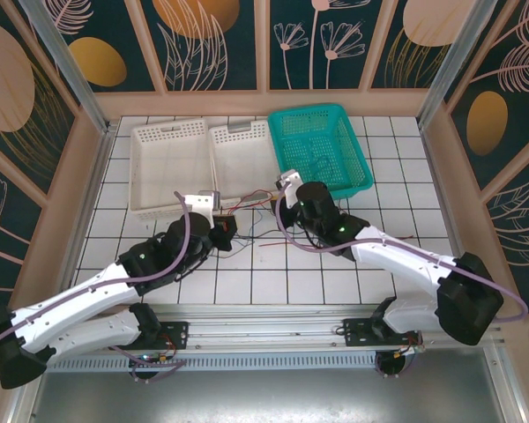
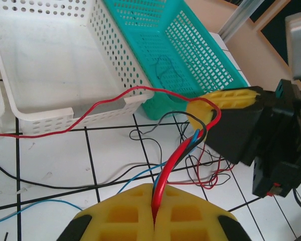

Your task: Untangle the cables

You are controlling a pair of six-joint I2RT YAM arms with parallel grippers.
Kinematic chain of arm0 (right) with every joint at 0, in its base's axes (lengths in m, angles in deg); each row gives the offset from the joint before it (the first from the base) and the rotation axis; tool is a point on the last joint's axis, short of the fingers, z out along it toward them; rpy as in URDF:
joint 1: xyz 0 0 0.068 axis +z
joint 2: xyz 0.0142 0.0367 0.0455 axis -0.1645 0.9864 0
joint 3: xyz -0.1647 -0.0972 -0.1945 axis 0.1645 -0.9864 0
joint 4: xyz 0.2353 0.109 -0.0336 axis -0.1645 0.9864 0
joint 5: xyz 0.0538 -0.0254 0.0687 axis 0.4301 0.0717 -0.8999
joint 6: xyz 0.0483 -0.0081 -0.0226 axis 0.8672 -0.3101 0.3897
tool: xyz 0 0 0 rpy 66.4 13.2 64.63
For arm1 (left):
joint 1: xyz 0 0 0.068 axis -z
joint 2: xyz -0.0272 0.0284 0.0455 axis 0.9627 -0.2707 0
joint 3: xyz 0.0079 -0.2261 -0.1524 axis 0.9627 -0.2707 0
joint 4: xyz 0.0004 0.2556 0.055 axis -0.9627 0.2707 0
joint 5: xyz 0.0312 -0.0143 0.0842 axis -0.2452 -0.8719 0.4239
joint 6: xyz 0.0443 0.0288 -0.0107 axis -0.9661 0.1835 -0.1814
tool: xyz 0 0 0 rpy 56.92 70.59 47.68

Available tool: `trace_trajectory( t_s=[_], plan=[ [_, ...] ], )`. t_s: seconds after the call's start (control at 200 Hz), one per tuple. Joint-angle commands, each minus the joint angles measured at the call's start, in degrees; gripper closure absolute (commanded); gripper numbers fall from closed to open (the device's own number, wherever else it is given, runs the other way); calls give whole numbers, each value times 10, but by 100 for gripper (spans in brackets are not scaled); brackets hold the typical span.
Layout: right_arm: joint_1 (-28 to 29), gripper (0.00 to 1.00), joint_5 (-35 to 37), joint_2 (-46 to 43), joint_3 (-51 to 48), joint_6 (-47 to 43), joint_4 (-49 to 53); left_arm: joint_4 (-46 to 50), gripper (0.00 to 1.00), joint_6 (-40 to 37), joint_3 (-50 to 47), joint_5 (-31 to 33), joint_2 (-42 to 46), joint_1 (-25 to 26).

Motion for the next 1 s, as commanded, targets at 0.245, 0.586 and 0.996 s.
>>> trace_trajectory(
  t_s=[0.245, 0.586, 0.996],
  plan=[
    [4, 81, -23, -93, -28, -12, -34, -4, 100, -17, -23, -22, 38, -2],
    [12, 49, -93, -96, -66, -33, -58, 24, 100, -24, -12, -33, 38, -2],
    [16, 44, -173, -130, -125, -49, -135, 60, 100, -33, -7, -18, 53, -2]
  ],
)
